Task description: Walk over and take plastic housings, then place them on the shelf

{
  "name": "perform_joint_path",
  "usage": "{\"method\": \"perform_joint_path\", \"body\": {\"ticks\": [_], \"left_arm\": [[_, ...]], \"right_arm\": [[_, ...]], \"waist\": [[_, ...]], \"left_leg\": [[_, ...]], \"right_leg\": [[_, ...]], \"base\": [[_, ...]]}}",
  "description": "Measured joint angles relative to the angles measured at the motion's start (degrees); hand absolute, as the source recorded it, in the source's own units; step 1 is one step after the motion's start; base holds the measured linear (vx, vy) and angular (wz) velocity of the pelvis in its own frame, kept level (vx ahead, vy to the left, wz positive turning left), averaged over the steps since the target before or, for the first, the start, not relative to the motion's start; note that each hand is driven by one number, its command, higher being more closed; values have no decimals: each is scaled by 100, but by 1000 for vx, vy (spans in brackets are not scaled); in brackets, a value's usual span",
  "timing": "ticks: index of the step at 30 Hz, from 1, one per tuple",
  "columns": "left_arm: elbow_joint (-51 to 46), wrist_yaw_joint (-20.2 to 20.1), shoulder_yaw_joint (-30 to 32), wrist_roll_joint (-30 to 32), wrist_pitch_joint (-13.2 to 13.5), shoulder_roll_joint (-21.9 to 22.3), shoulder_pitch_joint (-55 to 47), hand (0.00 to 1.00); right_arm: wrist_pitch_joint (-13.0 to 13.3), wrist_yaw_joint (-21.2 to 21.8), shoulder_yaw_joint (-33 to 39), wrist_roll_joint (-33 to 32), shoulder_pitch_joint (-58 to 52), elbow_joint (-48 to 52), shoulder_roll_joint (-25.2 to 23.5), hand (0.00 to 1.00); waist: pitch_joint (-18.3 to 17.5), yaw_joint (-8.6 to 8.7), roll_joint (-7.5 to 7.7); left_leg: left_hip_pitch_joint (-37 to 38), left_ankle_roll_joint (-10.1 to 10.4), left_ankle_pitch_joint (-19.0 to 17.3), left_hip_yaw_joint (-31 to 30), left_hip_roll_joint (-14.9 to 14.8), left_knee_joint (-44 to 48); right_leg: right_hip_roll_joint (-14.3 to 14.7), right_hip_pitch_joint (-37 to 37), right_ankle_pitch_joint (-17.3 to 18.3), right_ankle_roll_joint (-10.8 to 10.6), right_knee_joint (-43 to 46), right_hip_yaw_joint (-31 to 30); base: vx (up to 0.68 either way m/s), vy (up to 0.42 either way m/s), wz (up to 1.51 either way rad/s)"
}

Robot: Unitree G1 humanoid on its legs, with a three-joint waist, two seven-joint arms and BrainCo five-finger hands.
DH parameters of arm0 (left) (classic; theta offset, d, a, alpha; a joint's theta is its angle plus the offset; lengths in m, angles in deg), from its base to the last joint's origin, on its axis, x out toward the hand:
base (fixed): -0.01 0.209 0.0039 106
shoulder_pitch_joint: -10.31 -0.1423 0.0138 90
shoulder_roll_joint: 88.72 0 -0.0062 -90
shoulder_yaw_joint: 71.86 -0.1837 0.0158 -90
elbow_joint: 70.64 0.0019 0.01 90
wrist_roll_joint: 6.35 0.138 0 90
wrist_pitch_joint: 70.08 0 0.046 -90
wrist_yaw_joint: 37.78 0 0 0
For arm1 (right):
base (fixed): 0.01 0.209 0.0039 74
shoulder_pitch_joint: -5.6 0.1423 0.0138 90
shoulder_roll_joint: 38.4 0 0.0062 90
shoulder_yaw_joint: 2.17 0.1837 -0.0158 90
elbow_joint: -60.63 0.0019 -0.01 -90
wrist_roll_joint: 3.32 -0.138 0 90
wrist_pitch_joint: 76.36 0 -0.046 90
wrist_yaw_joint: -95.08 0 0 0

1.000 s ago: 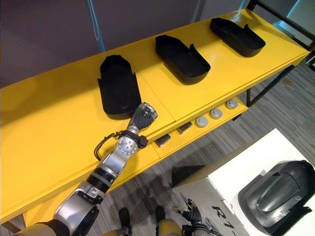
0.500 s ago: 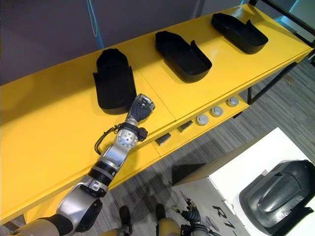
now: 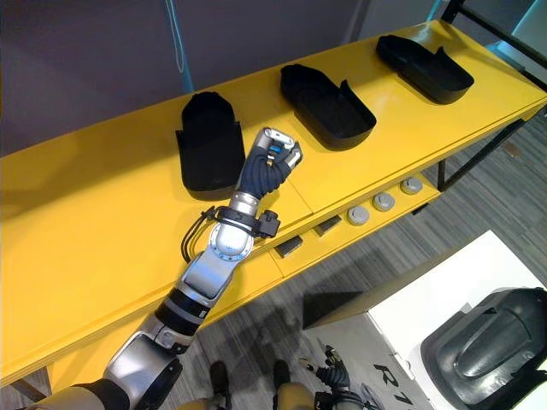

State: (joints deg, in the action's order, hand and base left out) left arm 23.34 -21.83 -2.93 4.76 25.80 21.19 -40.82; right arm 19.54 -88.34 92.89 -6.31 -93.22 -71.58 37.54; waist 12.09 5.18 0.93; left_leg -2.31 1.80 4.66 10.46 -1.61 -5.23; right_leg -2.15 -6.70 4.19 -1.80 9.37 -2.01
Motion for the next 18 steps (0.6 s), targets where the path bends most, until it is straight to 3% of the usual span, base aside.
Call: {"method": "perform_joint_path", "body": {"ticks": [3,8,13,18], "left_arm": [[-952,17,195,-108,208,-161,-410,100],[-2219,295,1449,-120,475,-674,-1697,100],[-2890,667,2975,-313,513,-705,-3523,100],[-3304,866,4287,-739,678,-306,-5164,100]], "right_arm": [[1,3,166,-3,17,-110,24,0],[1,52,161,1,107,-488,191,0],[-1,123,160,36,80,-741,256,0],[-1,126,153,198,-52,-757,162,0]], "waist": [[-52,-40,-109],[-280,-153,-267],[-463,-383,-247],[-692,-633,-138]], "left_leg": [[63,-7,5,-124,2,0],[192,3,29,-397,13,1],[269,6,43,-670,47,4],[348,33,13,-926,121,1]], "right_leg": [[-5,128,4,3,-36,121],[-26,400,72,23,-90,381],[-57,608,157,27,-89,627],[-153,804,276,1,-65,922]], "base": [[-36,4,17],[-16,-6,26],[-1,-9,30],[-5,6,30]]}}
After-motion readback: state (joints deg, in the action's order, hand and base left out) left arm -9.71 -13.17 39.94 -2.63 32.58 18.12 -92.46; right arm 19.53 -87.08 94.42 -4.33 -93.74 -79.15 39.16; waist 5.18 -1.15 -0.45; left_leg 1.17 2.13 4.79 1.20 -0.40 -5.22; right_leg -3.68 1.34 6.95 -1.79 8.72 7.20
